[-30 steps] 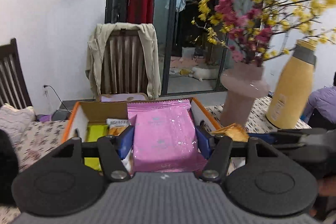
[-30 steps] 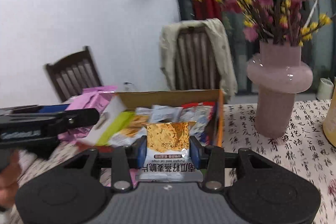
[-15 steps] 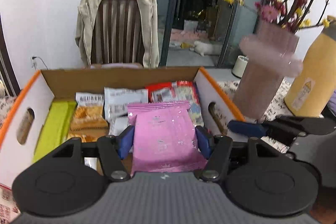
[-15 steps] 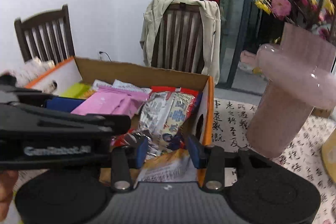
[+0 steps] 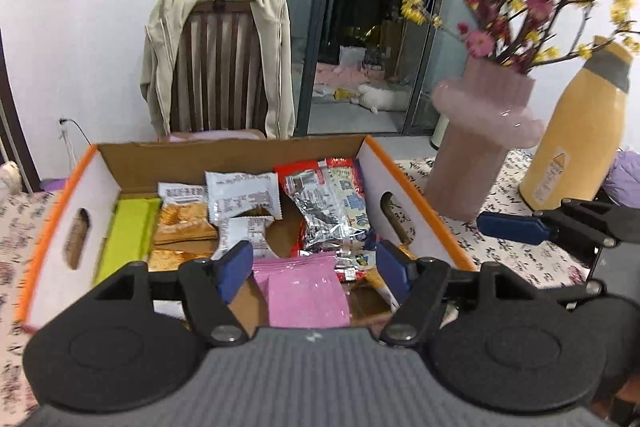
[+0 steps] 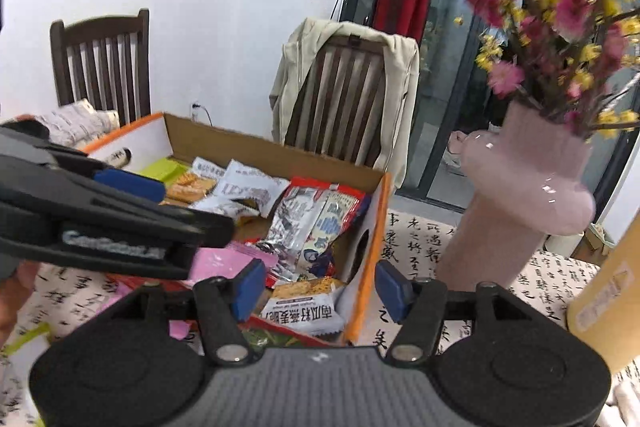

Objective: Organize snacks
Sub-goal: 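Withdraw both tools from the box back toward the snack pile, then grasp the green-white nut bar with the left tool while the right tool grasps a white packet, then carry both snacks into the cardboard box and open both tools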

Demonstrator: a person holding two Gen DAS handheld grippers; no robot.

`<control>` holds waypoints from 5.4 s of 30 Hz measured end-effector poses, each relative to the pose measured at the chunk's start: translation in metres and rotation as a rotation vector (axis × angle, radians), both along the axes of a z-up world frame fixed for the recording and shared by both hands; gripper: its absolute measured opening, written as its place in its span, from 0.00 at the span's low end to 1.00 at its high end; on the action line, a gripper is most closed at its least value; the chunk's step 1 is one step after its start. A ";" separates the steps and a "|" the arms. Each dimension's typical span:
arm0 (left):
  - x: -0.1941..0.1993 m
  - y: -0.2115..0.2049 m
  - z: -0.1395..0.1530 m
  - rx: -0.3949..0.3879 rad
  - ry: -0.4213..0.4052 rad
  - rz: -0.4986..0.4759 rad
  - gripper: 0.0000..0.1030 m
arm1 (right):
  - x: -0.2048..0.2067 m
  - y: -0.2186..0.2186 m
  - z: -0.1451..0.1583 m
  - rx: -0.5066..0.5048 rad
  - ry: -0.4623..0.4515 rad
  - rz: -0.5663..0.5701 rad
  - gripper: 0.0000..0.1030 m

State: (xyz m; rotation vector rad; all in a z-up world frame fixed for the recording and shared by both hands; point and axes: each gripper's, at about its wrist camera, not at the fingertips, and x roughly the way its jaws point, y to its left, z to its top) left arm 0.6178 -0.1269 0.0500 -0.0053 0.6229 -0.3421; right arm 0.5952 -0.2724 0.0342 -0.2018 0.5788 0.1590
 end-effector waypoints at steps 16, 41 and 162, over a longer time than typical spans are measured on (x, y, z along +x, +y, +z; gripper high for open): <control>-0.263 0.110 0.034 0.038 -0.182 0.152 0.82 | -0.196 0.003 0.050 0.235 -0.049 0.108 0.68; -0.492 0.161 -0.031 0.100 -0.192 0.306 0.87 | -0.480 0.032 -0.029 0.220 -0.167 0.015 0.82; -0.369 0.113 -0.077 0.092 0.057 0.120 0.39 | -0.376 0.051 -0.065 0.259 0.079 0.097 0.38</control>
